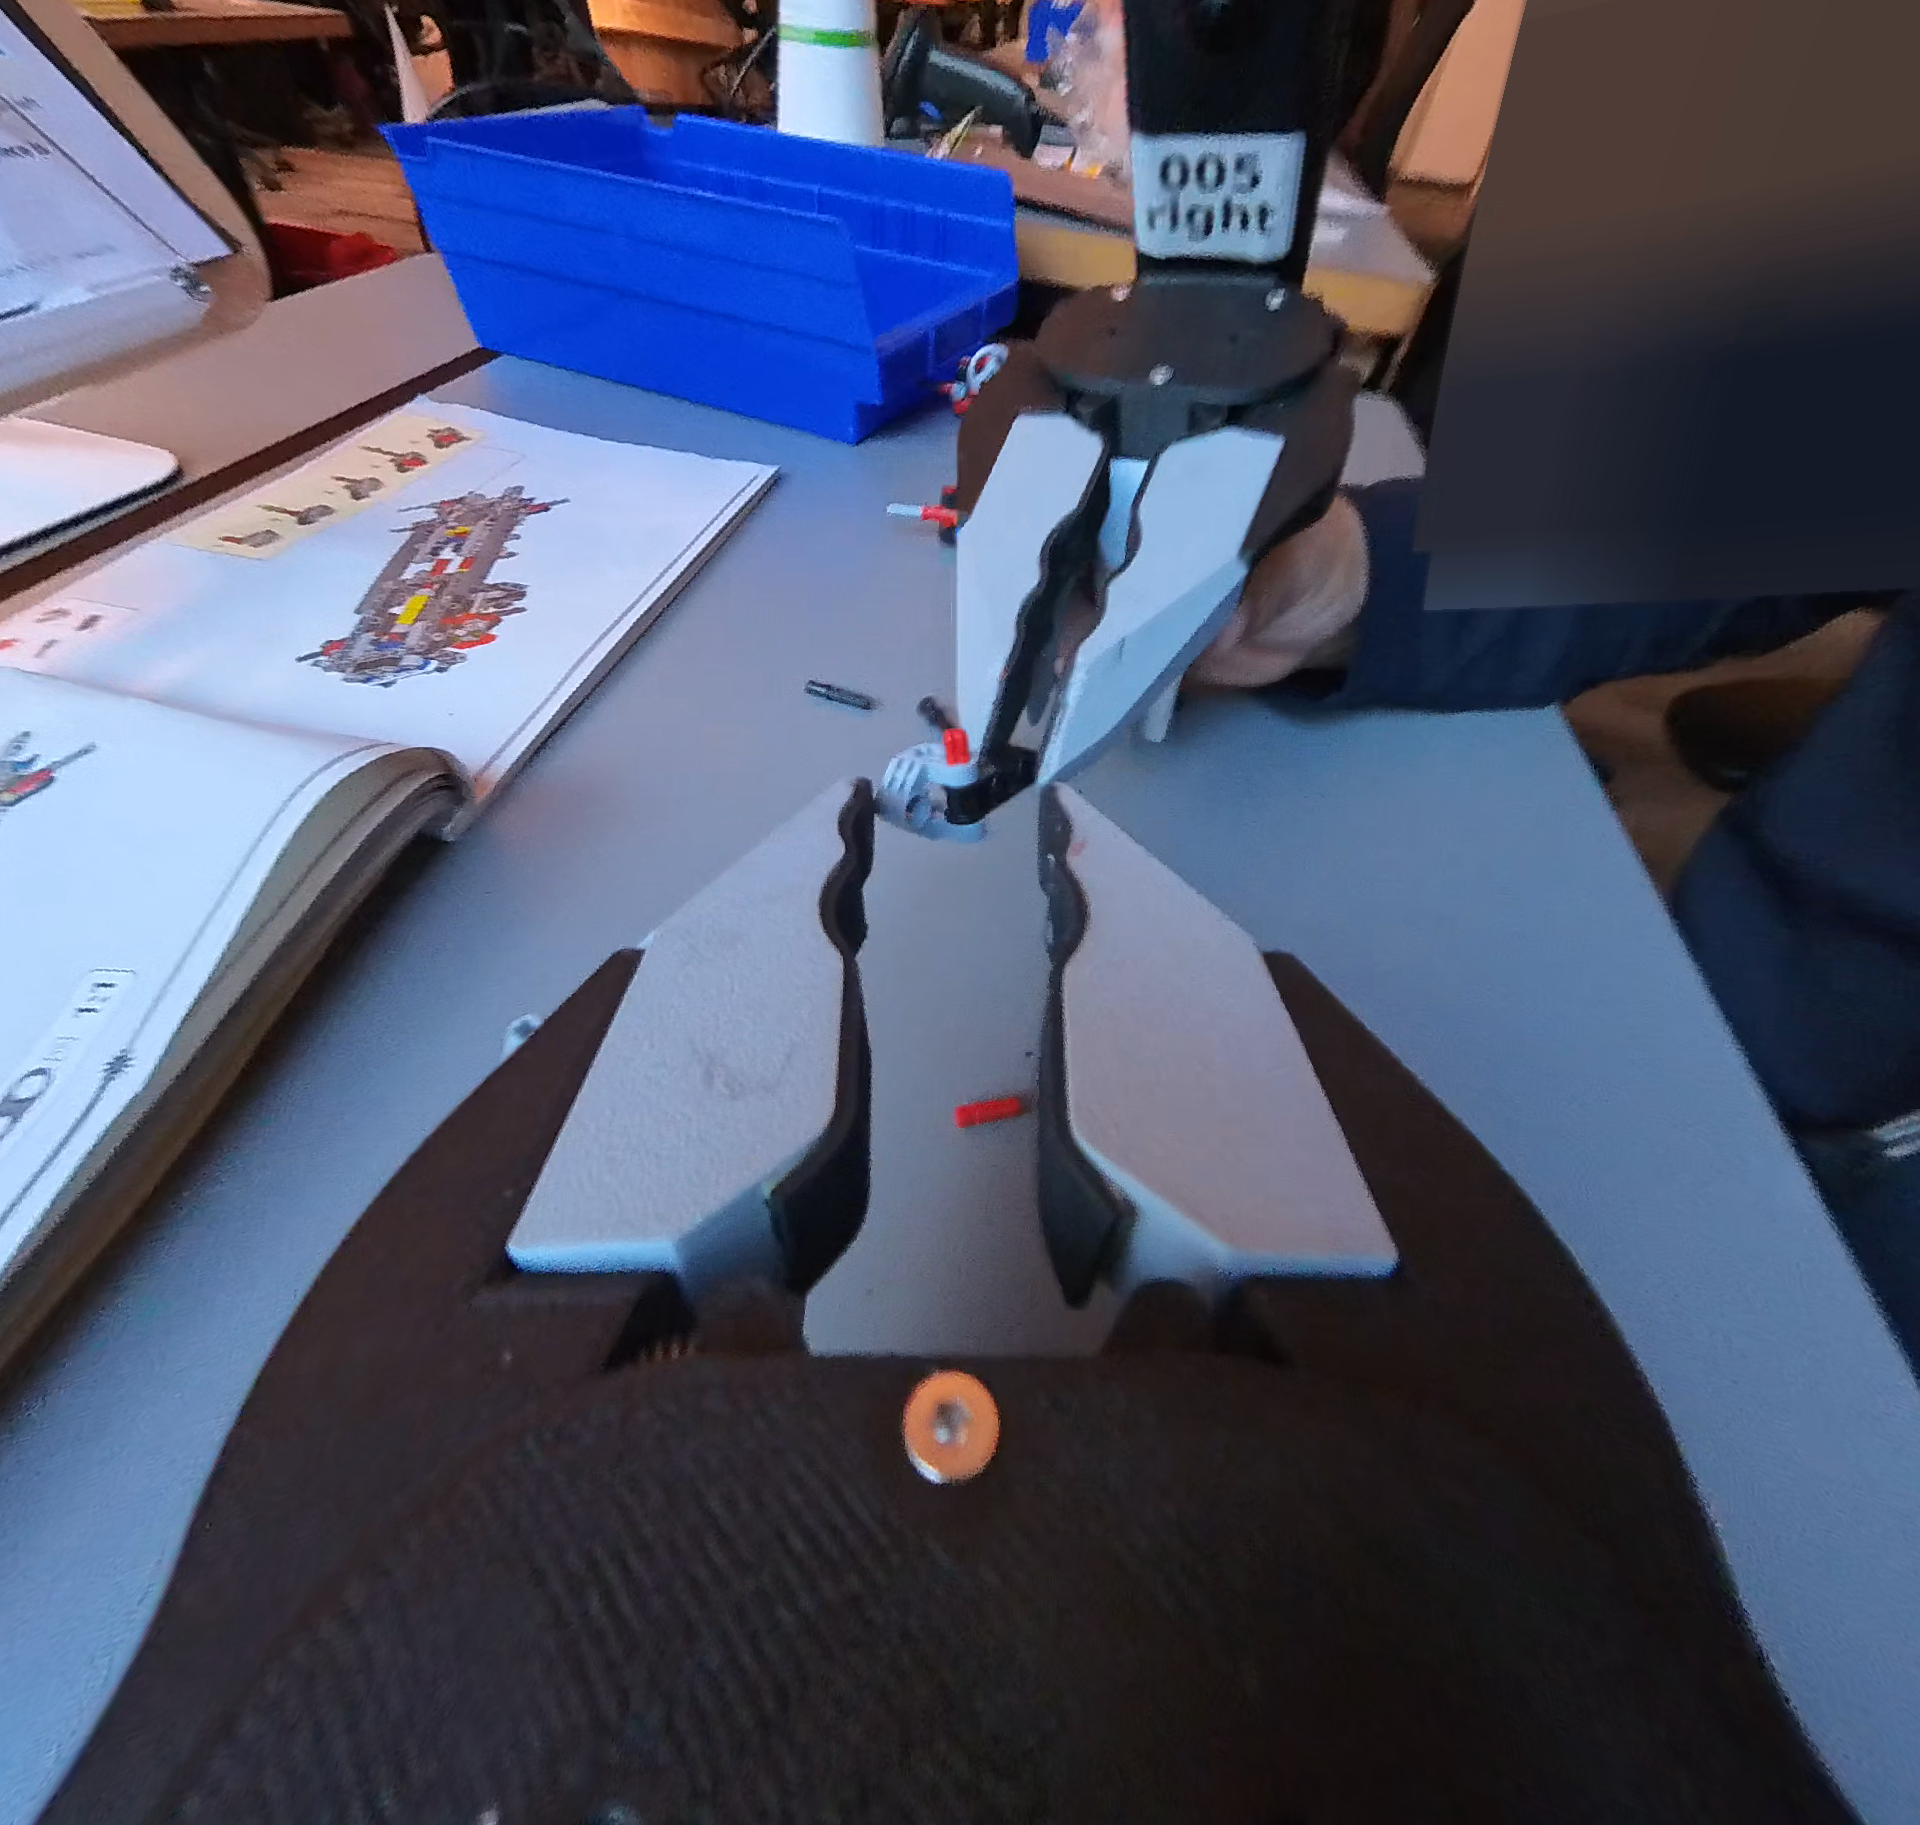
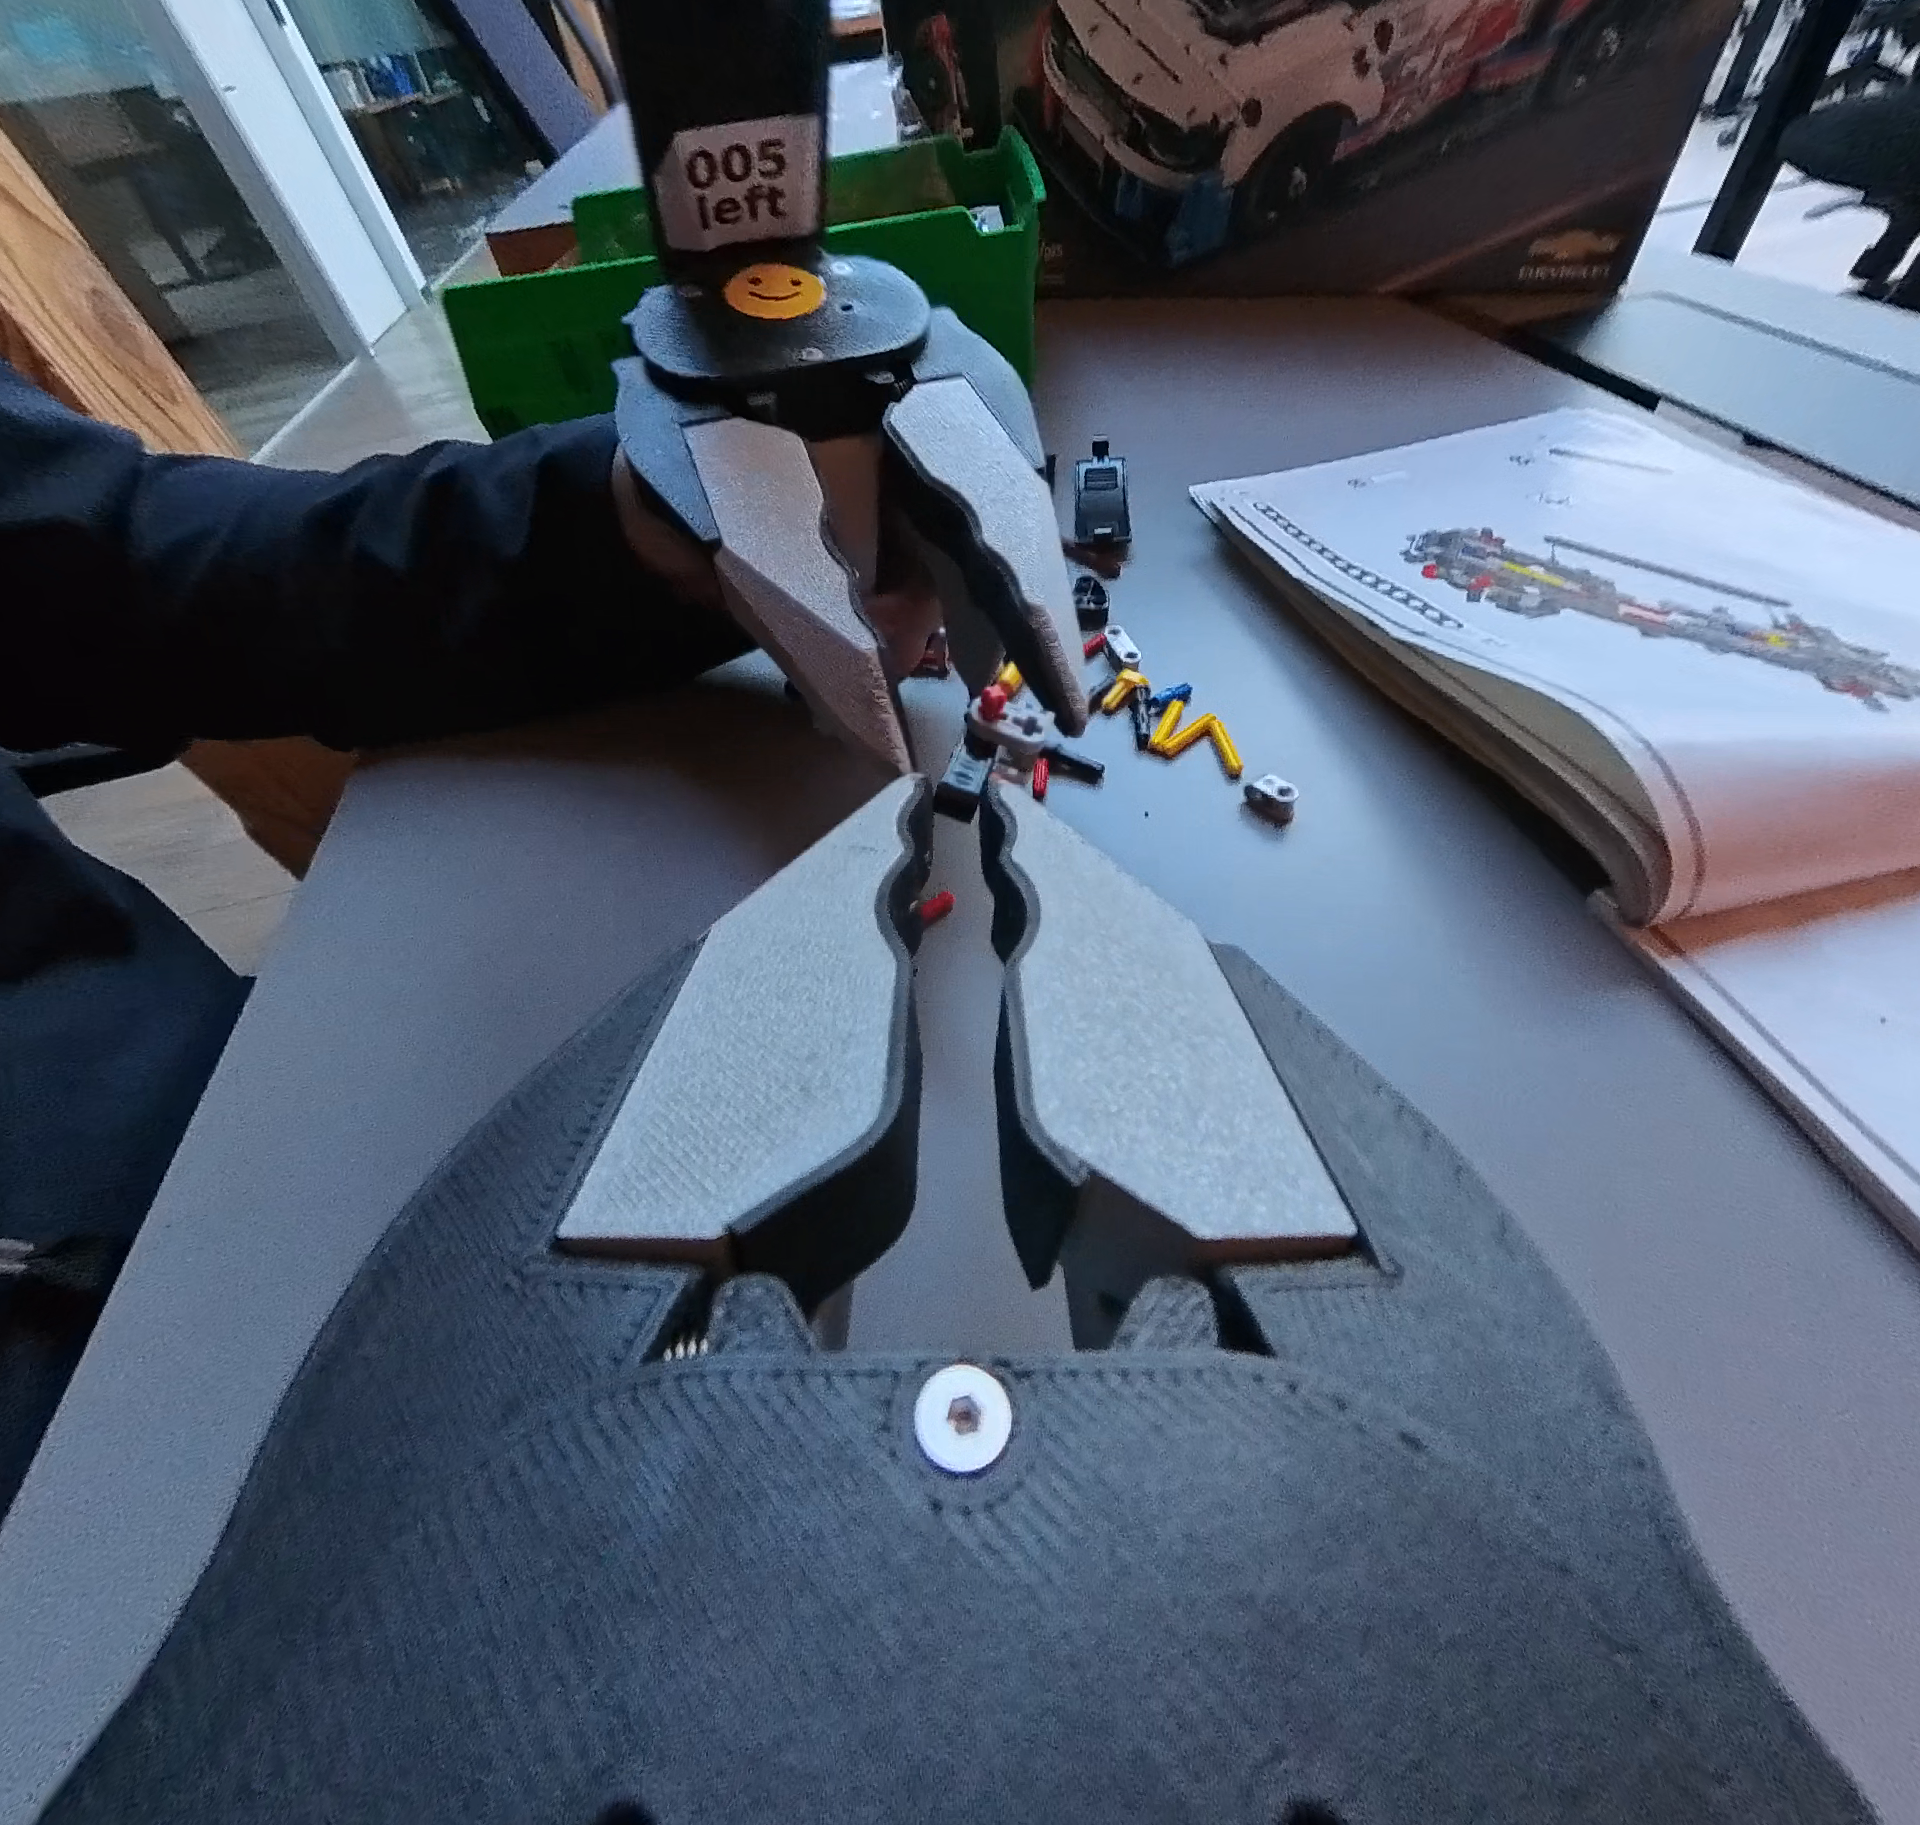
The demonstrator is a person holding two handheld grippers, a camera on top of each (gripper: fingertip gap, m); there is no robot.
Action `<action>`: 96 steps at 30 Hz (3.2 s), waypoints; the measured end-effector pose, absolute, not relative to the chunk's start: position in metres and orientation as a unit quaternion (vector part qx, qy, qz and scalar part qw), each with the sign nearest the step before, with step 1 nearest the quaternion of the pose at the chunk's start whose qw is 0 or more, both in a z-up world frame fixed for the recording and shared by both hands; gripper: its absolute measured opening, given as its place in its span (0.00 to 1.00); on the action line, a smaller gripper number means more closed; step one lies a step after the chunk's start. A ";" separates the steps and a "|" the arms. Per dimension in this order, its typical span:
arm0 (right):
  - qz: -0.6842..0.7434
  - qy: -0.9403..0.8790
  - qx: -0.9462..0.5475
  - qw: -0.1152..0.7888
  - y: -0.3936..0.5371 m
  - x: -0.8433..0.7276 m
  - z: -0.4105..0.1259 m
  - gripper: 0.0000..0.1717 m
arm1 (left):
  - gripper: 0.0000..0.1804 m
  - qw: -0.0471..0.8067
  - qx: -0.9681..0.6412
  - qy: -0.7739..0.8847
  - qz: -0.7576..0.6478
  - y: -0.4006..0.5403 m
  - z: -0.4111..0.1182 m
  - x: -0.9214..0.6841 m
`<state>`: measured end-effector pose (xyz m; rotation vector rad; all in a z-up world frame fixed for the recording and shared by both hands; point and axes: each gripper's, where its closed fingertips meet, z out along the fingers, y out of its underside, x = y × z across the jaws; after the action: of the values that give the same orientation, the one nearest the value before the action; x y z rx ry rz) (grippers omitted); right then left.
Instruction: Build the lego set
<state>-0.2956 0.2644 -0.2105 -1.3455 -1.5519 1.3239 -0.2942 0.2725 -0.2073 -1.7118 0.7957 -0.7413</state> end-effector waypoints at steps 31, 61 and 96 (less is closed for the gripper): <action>0.619 -0.530 -0.503 0.286 0.252 -0.292 -0.187 0.03 | 0.12 0.498 -0.678 0.275 -0.466 0.264 -0.189 -0.292; 0.147 -0.740 -0.612 0.236 0.353 -0.182 -0.268 0.05 | 0.10 0.295 -0.783 0.263 -0.481 0.244 -0.244 -0.272; 0.271 -0.796 -0.475 0.258 0.274 -0.219 -0.256 0.00 | 0.10 0.263 -0.770 0.280 -0.509 0.230 -0.245 -0.263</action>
<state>-0.2185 0.2736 -0.2557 -1.2890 -2.1593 0.7345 -0.2628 0.2297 -0.2449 -2.0841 0.7572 -1.3773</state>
